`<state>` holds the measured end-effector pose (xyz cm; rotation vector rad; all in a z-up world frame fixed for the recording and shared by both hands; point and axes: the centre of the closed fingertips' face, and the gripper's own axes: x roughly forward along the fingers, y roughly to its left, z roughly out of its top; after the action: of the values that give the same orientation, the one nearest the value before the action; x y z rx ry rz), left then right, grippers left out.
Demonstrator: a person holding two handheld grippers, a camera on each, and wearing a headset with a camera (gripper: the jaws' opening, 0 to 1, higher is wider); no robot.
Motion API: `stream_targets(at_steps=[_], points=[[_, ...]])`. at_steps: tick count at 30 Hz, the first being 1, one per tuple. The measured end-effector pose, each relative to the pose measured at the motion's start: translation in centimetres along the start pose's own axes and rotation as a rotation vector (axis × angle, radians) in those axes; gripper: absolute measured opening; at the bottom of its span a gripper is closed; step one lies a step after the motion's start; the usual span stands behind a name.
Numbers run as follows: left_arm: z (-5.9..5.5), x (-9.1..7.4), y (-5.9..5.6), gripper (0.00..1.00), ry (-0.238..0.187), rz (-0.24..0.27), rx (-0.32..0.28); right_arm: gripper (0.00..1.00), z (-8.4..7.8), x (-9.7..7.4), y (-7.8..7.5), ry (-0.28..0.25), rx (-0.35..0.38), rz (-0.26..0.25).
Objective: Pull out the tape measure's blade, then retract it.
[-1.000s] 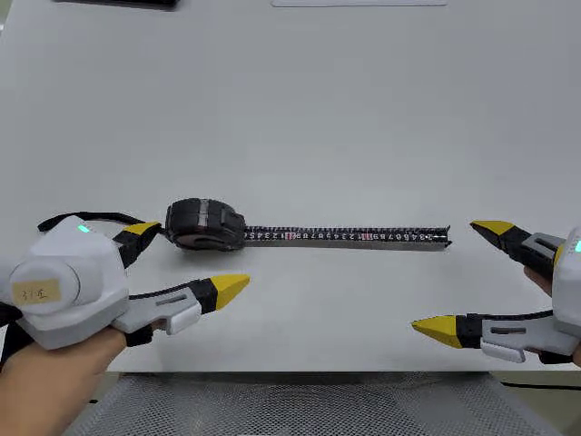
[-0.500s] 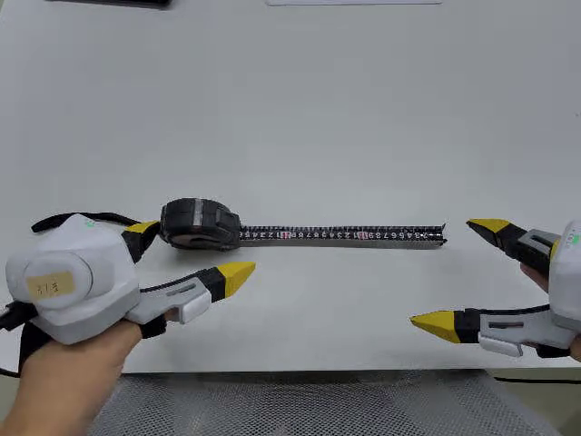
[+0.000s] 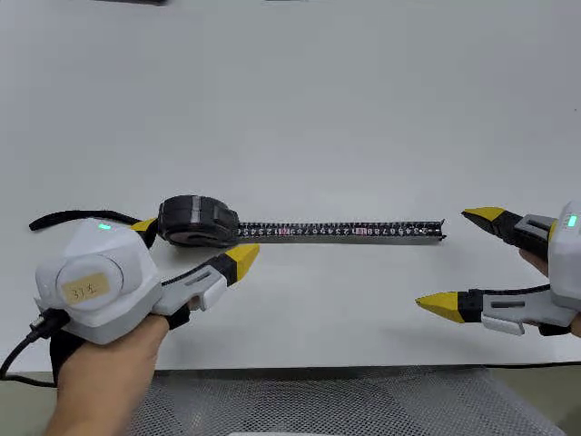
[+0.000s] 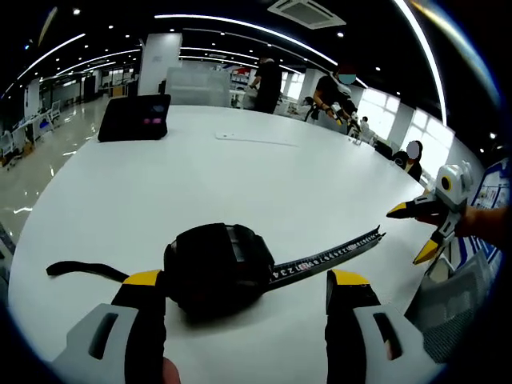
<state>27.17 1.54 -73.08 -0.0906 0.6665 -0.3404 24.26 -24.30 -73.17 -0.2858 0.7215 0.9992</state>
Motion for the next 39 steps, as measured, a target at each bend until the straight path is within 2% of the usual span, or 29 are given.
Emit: stream_targets(at_steps=[3,8,21,25,29,33,39], points=[[0.1,0.3,0.4,0.78,-0.008,0.02,-0.018,0.74,-0.1,0.2,-0.4,0.013,-0.019,0.007],[0.2,0.8,1.2,0.71,-0.02,0.044,-0.045,0.71,0.1,0.5,-0.9,0.017,-0.04,0.013],[0.4,1.4,1.9,0.66,-0.036,0.084,-0.125,0.62,-0.2,1.5,-1.9,0.039,-0.081,0.032],[0.2,1.6,2.1,0.65,-0.029,0.098,-0.121,0.6,-0.4,1.6,-2.2,0.048,-0.093,0.042],[0.3,1.7,2.3,0.63,-0.035,0.108,-0.149,0.57,-0.4,1.7,-2.3,0.051,-0.107,0.048],[0.1,1.7,2.5,0.6,-0.031,0.118,-0.141,0.55,-0.6,1.8,-2.4,0.061,-0.118,0.054],[0.1,1.8,2.5,0.6,-0.032,0.119,-0.152,0.54,-0.9,1.8,-2.6,0.072,-0.127,0.057]])
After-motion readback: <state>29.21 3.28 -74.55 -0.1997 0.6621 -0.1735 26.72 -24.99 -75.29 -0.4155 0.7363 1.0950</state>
